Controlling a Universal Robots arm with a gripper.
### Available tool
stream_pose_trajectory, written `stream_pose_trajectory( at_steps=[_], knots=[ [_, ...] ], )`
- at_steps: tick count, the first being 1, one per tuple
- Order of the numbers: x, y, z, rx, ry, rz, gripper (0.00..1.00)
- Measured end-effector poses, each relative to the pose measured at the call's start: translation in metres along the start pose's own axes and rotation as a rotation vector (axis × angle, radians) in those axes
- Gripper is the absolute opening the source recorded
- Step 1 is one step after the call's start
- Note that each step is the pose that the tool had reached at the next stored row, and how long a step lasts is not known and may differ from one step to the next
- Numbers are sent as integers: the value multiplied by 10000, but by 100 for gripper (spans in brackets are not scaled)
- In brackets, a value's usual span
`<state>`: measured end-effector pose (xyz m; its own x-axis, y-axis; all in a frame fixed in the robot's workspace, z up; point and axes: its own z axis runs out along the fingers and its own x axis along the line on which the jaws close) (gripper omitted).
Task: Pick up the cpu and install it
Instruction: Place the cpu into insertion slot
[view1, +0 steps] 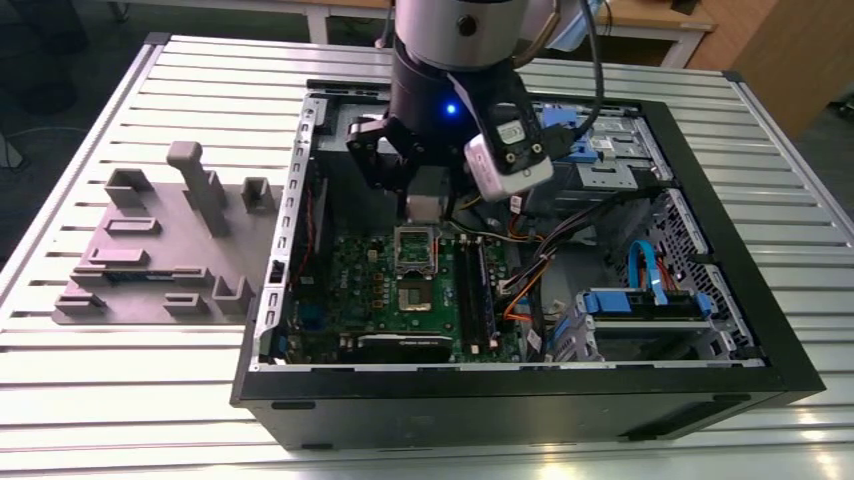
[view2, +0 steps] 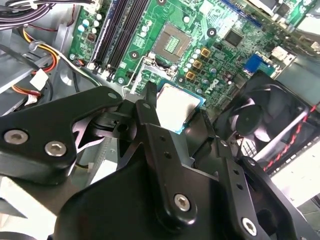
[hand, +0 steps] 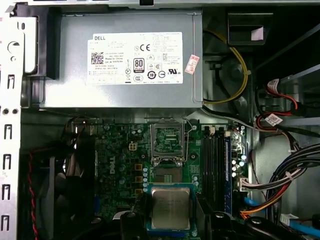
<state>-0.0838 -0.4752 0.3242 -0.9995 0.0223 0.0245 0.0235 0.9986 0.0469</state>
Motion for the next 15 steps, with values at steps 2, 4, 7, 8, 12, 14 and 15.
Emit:
stream_pose_trajectory(
  at_steps=[2, 4, 7, 8, 12, 14, 15],
  knots=[
    [-2, -2, 35, 1, 1, 1, 47],
    [-6, -3, 71, 1, 0, 0, 47],
    [-20, -6, 126, 1, 0, 0, 47],
    [-24, -6, 144, 1, 0, 0, 47],
    [-56, -9, 217, 1, 0, 1, 47],
    [-57, -11, 253, 0, 0, 2, 47],
    [-58, -12, 270, 1, 0, 2, 47]
  ],
)
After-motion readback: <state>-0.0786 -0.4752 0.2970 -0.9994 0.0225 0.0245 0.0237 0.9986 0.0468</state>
